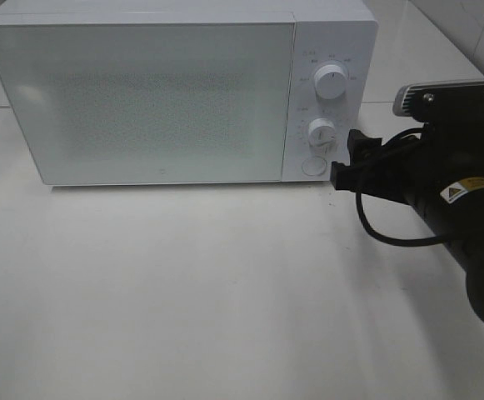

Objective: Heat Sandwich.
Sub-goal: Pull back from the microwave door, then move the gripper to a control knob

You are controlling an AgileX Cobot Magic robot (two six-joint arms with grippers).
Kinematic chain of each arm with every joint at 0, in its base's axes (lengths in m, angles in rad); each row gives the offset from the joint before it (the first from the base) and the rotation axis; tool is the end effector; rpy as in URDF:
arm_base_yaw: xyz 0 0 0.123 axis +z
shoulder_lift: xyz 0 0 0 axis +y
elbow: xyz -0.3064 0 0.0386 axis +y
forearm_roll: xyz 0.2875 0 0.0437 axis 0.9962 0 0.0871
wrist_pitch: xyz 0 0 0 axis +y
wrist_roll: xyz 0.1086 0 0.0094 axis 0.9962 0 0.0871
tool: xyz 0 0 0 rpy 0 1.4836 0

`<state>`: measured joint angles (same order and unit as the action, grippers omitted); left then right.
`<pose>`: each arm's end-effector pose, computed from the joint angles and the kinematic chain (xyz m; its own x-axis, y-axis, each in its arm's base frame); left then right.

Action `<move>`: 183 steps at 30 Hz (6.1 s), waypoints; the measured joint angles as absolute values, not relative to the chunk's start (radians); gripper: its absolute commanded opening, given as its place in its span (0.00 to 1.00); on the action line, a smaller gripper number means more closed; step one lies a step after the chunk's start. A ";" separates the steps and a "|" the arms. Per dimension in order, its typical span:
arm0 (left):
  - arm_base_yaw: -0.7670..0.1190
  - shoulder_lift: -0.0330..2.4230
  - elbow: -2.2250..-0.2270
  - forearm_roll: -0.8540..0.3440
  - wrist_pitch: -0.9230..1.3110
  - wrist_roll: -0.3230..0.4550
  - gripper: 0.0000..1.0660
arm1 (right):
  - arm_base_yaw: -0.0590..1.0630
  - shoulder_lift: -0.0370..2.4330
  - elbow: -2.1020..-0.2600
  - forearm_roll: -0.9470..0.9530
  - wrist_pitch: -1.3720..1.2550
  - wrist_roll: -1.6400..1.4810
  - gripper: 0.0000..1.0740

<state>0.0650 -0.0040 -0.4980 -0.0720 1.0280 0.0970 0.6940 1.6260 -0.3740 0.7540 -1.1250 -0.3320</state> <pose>0.0233 -0.0052 0.2908 -0.4227 0.0322 -0.9057 0.0161 0.9995 0.0280 0.2517 0.1219 0.1525 -0.1350 -0.0584 -0.9891 -0.0284 0.9981 -0.0550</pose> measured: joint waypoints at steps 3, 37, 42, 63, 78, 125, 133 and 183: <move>0.065 -0.004 -0.498 -0.072 1.028 0.097 0.95 | 0.718 1.640 -0.374 0.777 -1.133 -0.332 0.71; 0.065 -0.004 -0.498 -0.072 1.028 0.097 0.95 | 0.715 1.831 -0.541 0.854 -1.162 -0.313 0.71; 0.065 -0.004 -0.498 -0.072 1.028 0.097 0.95 | 0.684 1.876 -0.597 0.819 -1.127 -0.313 0.71; 0.065 -0.004 -0.498 -0.072 1.028 0.097 0.95 | 0.621 2.017 -0.775 0.724 -1.082 -0.313 0.71; 0.065 -0.004 -0.498 -0.072 1.028 0.097 0.95 | 0.621 2.038 -0.796 0.753 -1.079 -0.313 0.48; 0.065 -0.004 -0.498 -0.072 1.028 0.097 0.95 | 0.618 2.039 -0.784 0.705 -1.091 0.449 0.10; 0.065 -0.004 -0.498 -0.072 1.028 0.097 0.95 | 0.615 2.041 -0.782 0.697 -1.094 0.686 0.10; 0.065 -0.004 -0.498 -0.072 1.028 0.097 0.95 | 0.615 2.056 -0.778 0.698 -1.136 1.259 0.15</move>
<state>0.0650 -0.0040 -0.4980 -0.0720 1.0280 0.0970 0.6150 2.0560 -0.7780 0.6980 -1.1360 1.2590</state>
